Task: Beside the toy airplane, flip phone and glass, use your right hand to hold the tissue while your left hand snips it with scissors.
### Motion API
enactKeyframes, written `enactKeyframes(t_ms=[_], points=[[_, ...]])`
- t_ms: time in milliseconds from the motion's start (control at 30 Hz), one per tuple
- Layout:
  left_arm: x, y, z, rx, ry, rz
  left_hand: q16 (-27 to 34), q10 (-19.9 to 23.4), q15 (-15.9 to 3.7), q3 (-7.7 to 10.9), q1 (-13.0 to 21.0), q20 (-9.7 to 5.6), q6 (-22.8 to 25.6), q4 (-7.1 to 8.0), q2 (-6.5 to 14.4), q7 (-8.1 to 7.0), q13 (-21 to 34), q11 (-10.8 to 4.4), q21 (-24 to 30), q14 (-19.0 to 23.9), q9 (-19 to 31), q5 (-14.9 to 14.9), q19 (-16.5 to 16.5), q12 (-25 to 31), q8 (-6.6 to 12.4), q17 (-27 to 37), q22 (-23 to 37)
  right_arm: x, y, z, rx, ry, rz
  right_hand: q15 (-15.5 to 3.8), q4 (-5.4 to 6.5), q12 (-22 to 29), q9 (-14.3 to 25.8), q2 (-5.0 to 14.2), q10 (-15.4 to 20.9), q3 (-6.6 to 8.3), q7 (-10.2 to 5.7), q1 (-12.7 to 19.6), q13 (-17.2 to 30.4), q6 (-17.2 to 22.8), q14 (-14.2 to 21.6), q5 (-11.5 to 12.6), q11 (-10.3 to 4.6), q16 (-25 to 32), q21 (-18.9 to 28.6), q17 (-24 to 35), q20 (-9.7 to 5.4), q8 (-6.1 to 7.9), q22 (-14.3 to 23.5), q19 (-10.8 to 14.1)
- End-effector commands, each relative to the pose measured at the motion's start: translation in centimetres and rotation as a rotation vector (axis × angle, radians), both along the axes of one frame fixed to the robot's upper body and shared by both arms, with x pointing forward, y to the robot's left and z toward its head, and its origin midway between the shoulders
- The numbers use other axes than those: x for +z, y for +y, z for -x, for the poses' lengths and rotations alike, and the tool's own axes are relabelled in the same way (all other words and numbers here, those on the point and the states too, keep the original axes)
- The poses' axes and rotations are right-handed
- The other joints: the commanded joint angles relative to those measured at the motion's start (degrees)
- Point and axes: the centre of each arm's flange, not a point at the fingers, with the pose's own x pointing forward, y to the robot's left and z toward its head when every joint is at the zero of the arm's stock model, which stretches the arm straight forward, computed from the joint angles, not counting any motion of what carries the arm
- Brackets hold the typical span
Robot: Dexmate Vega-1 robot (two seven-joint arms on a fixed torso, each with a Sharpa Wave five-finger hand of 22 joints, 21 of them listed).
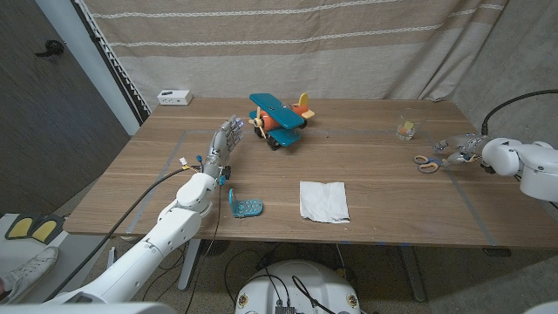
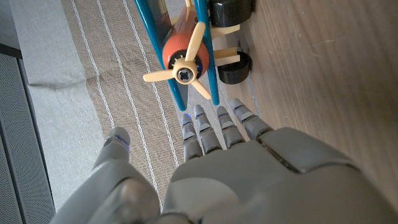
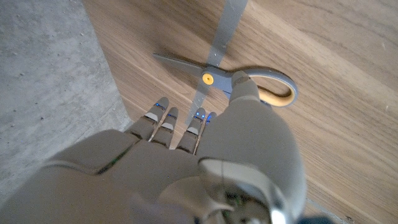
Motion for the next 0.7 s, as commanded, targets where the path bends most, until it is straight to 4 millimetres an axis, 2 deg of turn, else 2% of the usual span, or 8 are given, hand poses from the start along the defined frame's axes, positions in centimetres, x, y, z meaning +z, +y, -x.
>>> enactKeyframes(t_ms=[33, 300, 433, 633, 700], points=[[0.23, 0.00, 0.18, -0.003, -0.001, -0.008, 0.10, 0.45, -8.01, -0.09, 0.15, -3.88, 0.33, -0.23, 0.12, 0.24, 0.12, -0.12, 0.01, 0.29, 0.30, 0.22, -0.04, -0.12, -0.09, 0.26, 0.19, -0.39, -0.05, -0.36, -0.007, 0.008, 0.014, -10.46, 0.12, 0.48, 0.34, -0.06, 0.80, 0.65, -0.23, 0.65, 0.29, 0.57, 0.62, 0.37, 0.06, 0.19, 0.23, 0.30, -8.01, 0.37, 0.22, 0.42], [0.27, -0.07, 0.35, -0.004, 0.001, -0.013, 0.09, 0.45, -8.05, -0.10, 0.16, -3.88, 0.38, -0.24, 0.12, 0.29, 0.12, -0.11, 0.01, 0.29, 0.30, 0.23, -0.05, -0.14, -0.07, 0.26, 0.19, -0.46, -0.36, -0.42, -0.015, 0.011, 0.020, -10.23, 0.66, 0.51, 0.64, -0.51, 0.43, 0.77, -0.40, 0.51, 0.56, 1.00, 0.71, 0.32, -0.10, 0.19, 0.17, 0.37, -7.83, 0.63, 0.22, 0.24], [0.40, -0.22, 0.38, -0.007, -0.003, -0.015, 0.10, 0.51, -8.06, -0.10, 0.15, -3.88, 0.43, -0.24, 0.13, 0.32, 0.12, 0.15, 0.01, 0.32, 0.30, 0.23, -0.05, -0.11, -0.05, 0.26, 0.19, -0.52, -0.78, -0.40, -0.024, 0.016, 0.013, -10.13, 1.31, 0.63, 0.93, -0.76, 0.31, 0.61, -0.63, -0.09, 0.78, 2.58, 0.76, 0.16, -0.14, 0.21, 0.14, 0.43, -7.86, 1.34, 0.22, 0.16], [0.54, -0.33, 0.32, -0.009, -0.003, -0.019, 0.11, 0.54, -8.02, -0.12, 0.15, -3.87, 0.52, -0.23, 0.13, 0.37, 0.12, -0.34, 0.01, 0.35, 0.30, 0.23, -0.04, -0.11, -0.03, 0.26, 0.19, -0.64, -0.93, -0.48, -0.029, 0.017, 0.010, -10.01, 1.96, 0.67, 1.26, -1.23, 0.04, 0.19, -0.11, -0.93, 0.99, 3.04, 0.54, -0.06, -0.04, 0.10, 0.13, 0.44, -7.73, 1.63, 0.22, 0.12], [0.55, -0.33, 0.31, -0.007, -0.001, -0.020, 0.11, 0.58, -8.02, -0.12, 0.14, -3.88, 0.50, -0.23, 0.13, 0.39, 0.12, -0.02, 0.02, 0.35, 0.30, 0.23, -0.03, -0.10, -0.04, 0.26, 0.19, -0.69, -0.94, -0.55, -0.030, 0.017, 0.010, -9.96, 2.31, 0.73, 1.42, -1.40, 0.00, -0.06, 0.20, -1.43, 1.09, 2.82, 0.41, -0.17, 0.20, 0.04, 0.09, 0.44, -7.49, 1.59, 0.22, 0.02]])
